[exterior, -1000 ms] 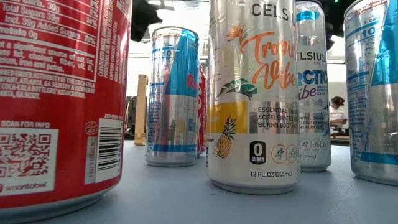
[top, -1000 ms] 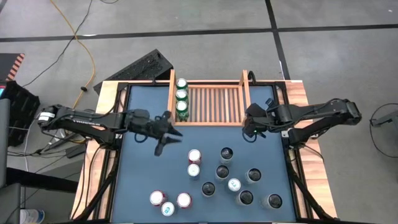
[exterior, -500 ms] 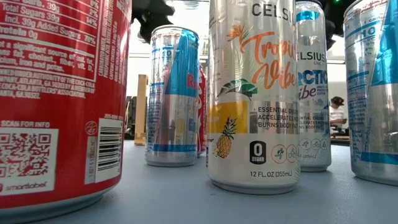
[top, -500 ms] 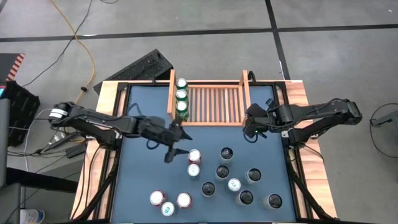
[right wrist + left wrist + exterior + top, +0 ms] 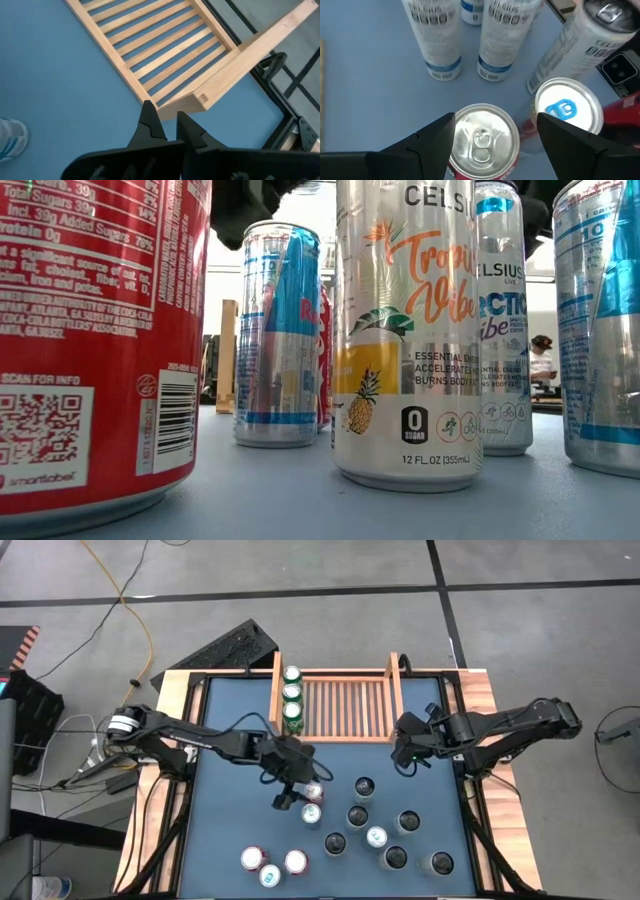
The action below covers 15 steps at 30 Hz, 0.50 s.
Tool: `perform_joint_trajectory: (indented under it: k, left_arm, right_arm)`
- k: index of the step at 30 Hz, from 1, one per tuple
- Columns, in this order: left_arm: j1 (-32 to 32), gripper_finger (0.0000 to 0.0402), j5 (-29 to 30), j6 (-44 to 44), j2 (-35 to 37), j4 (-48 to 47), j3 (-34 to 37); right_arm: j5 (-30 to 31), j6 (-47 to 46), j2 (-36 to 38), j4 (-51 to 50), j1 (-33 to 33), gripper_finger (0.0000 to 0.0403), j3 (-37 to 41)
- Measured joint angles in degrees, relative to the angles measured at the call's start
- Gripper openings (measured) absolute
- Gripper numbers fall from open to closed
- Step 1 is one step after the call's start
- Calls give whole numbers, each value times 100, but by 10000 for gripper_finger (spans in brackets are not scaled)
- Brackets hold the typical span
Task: Place canned beverage on shelf
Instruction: Adjust the shelf
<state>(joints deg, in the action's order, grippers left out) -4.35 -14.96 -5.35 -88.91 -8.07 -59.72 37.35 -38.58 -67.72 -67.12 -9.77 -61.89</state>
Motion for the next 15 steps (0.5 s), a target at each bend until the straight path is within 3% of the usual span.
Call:
perform_joint_trajectory:
  k: [7, 15]
  left_arm:
    - [51, 270, -360, -8, -299, 237, -2]
    - [56, 270, 217, -509, -201, 8, -68]
  right_arm:
    - [4, -1, 0, 6, -79, 0, 2]
    - [7, 7, -2, 7, -75, 0, 2]
